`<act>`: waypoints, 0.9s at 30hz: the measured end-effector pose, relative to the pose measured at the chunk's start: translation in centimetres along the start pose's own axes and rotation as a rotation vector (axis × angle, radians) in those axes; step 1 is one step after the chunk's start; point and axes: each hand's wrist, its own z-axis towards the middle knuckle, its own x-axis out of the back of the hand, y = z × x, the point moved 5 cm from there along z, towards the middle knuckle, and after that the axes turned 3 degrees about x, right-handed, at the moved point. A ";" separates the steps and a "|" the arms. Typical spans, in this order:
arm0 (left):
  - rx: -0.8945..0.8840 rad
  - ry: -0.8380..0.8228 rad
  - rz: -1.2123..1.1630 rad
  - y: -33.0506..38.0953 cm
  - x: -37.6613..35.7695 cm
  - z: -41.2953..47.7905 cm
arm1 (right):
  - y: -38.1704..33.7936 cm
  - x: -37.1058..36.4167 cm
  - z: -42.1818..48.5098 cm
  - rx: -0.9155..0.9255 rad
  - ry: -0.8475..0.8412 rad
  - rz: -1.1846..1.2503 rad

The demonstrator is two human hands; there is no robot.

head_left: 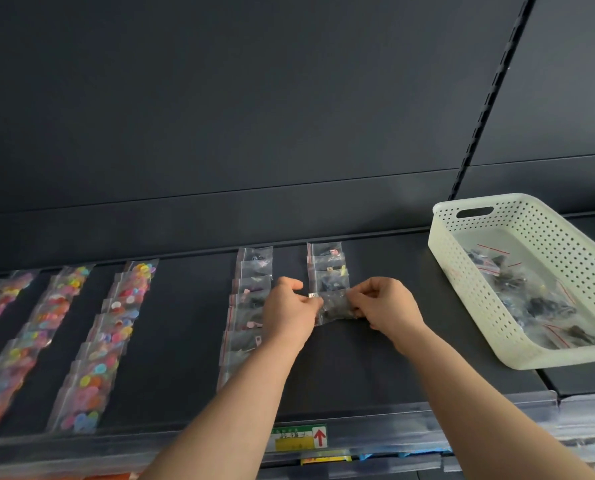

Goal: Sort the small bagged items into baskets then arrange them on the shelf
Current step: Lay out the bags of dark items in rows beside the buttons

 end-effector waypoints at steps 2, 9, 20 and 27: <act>-0.032 0.030 0.077 0.3 0.0 0.3 | -0.1 -0.1 0.2 0.023 0.050 -0.134; -0.074 0.056 0.280 0.5 -0.3 1.1 | -0.6 -0.3 0.1 0.027 0.119 -0.321; -0.214 -0.095 0.048 5.3 -3.7 -1.5 | -3.2 8.1 -1.5 0.309 0.361 -0.572; -0.301 -0.350 -0.031 10.2 -11.5 -6.2 | 1.8 17.9 -2.2 0.212 0.444 -0.734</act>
